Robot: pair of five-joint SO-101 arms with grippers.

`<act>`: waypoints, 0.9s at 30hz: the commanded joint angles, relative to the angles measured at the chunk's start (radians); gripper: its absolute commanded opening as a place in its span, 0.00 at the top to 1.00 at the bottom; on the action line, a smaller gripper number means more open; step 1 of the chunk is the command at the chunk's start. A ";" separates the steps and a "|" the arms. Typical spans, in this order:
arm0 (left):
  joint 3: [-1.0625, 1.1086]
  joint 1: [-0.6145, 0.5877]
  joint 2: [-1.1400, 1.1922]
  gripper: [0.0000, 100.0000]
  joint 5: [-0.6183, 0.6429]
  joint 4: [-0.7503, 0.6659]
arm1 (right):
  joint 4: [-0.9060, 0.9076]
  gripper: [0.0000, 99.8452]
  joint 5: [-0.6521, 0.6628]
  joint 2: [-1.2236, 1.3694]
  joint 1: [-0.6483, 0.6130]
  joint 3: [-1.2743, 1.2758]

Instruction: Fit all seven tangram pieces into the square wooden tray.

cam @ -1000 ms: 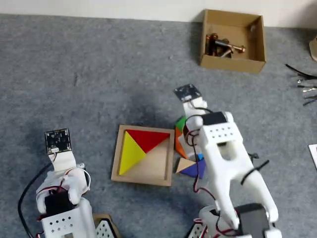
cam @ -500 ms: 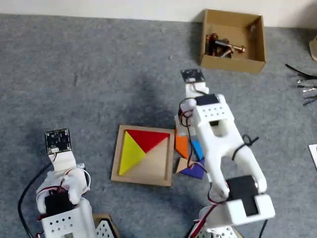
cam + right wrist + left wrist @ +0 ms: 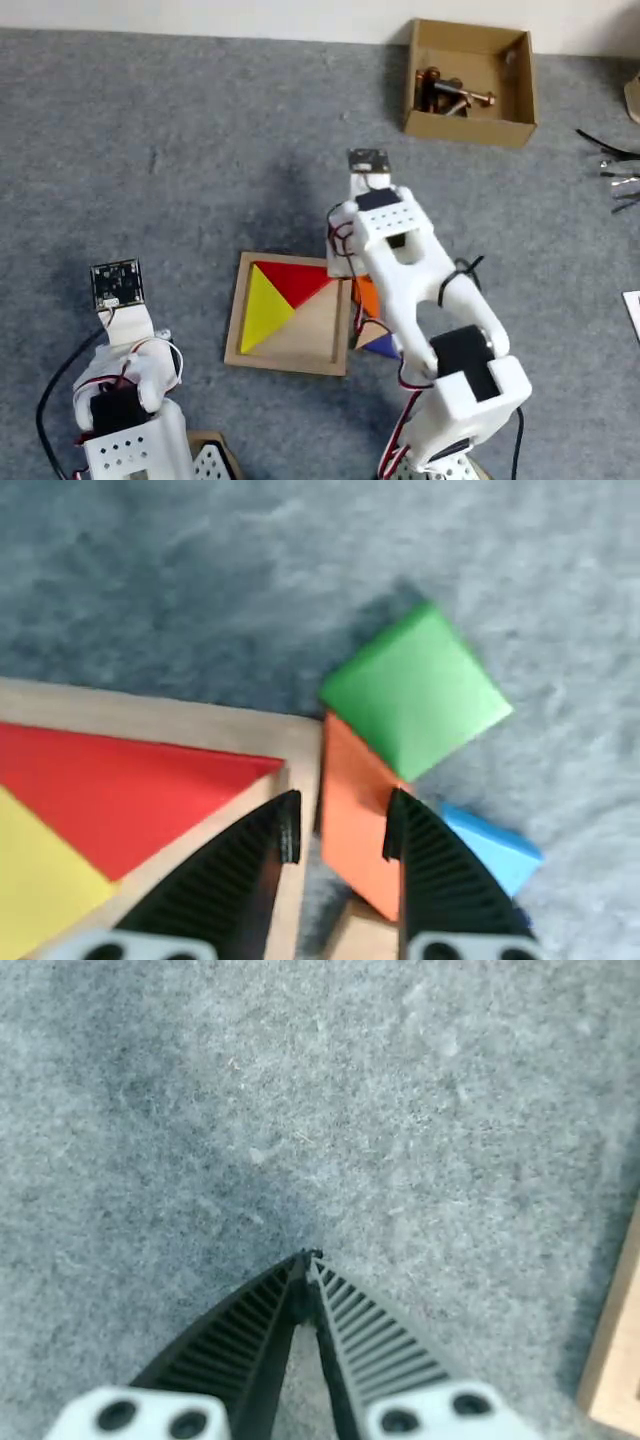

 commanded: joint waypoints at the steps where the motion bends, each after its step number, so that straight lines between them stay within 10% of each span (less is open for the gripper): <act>1: 0.019 -0.013 -0.005 0.99 0.011 0.003 | -0.022 0.86 -0.009 -0.015 -0.031 -0.022; 27: 0.019 -0.013 -0.005 0.99 0.011 0.003 | -0.024 0.86 0.089 -0.015 0.111 0.074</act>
